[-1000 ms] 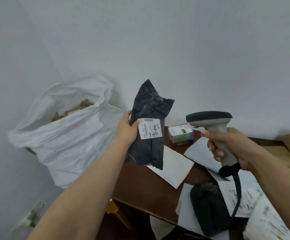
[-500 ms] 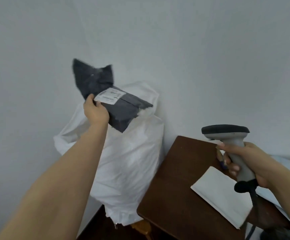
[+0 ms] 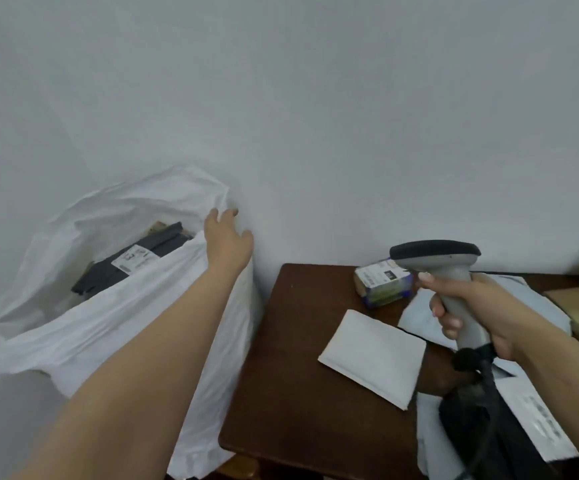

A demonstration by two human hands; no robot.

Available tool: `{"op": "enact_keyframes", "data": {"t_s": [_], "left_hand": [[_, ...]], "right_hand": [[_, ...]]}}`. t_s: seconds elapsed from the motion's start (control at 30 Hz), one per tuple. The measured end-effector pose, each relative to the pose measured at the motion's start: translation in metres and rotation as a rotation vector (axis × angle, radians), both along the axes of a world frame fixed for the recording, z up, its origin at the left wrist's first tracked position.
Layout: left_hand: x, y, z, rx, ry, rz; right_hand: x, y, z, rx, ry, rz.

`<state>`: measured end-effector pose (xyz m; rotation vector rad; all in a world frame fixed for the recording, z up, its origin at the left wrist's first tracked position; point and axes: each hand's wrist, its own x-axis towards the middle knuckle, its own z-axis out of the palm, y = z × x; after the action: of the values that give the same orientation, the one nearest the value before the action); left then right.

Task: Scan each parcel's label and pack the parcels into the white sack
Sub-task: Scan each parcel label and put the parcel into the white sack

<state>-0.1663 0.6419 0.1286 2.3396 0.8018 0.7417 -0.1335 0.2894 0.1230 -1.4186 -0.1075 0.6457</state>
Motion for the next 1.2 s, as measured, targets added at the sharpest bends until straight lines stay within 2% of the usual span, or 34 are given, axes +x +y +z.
{"op": "enact_keyframes", "data": {"t_s": [0.33,0.57,0.7,0.8,0.9,1.03,1.2], "left_hand": [[0.125,-0.272,-0.041,0.027,0.057,-0.595],[0.188,-0.461,-0.079,-0.009,0.167,-0.791],[0.208,-0.546,-0.109,0.002,0.299,-0.881],[0.217,-0.592,-0.13,-0.018,0.369,-0.932],[0.226,-0.622,-0.148,-0.101,0.464,-0.899],[0.238,-0.648,-0.174,-0.21,0.56,-0.842],[0.248,-0.665,-0.196,-0.224,0.691,-0.809]], "right_hand": [[0.023,-0.187,-0.023,-0.01,0.069,-0.272],[0.061,-0.342,-0.042,-0.002,0.07,-0.469],[0.087,-0.412,-0.061,-0.03,0.103,-0.584],[0.109,-0.451,-0.078,-0.056,0.147,-0.645],[0.134,-0.475,-0.094,-0.112,0.167,-0.68],[0.17,-0.492,-0.116,-0.196,0.159,-0.745],[0.206,-0.5,-0.138,-0.246,0.171,-0.758]]}}
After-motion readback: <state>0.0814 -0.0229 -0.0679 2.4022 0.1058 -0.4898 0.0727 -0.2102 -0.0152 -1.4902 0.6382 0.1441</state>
